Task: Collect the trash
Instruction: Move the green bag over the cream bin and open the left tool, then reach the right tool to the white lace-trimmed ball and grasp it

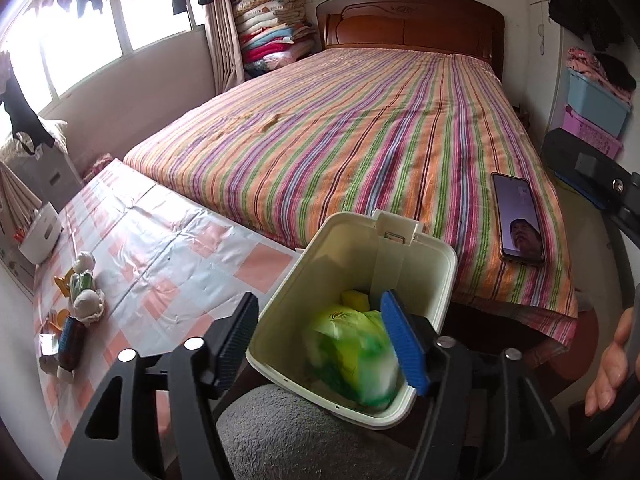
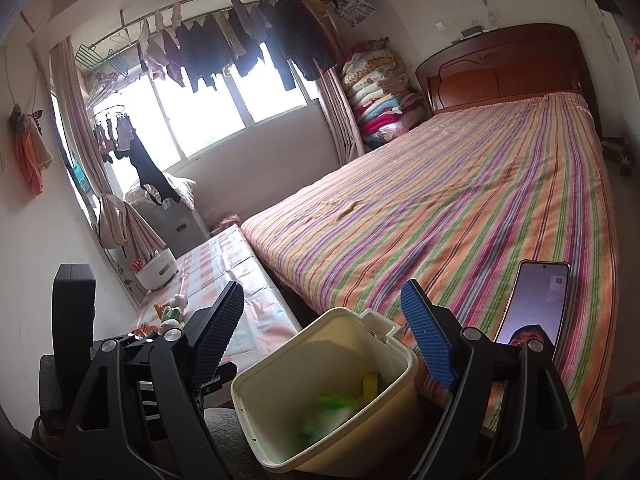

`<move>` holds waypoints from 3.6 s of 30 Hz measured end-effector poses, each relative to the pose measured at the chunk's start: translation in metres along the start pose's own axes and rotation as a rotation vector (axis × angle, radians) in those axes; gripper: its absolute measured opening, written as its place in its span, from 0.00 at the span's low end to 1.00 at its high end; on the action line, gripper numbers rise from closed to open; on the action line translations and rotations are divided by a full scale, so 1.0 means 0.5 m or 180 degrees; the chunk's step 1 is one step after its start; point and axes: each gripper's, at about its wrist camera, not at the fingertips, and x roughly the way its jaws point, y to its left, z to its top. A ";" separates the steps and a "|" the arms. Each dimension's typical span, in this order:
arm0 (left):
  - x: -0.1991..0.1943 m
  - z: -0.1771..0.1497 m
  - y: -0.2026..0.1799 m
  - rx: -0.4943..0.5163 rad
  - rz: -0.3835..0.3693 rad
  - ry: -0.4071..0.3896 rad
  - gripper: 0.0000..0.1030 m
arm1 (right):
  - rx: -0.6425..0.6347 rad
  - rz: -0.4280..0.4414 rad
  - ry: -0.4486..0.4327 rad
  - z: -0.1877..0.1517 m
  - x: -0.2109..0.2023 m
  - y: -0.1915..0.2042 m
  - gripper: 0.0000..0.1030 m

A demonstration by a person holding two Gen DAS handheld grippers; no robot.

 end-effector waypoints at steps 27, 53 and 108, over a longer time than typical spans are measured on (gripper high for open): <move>-0.018 -0.062 0.149 -0.0514 0.0333 0.0098 0.67 | -0.0340 0.0536 0.0291 -0.002 0.108 0.161 0.80; -0.108 -0.317 0.562 -0.2050 0.1510 0.0288 0.67 | -0.1044 0.1431 0.1119 -0.128 0.410 0.545 0.87; -0.033 -0.399 0.806 -0.2915 0.1396 0.0601 0.67 | -0.1719 0.1309 0.1742 -0.271 0.734 0.717 0.49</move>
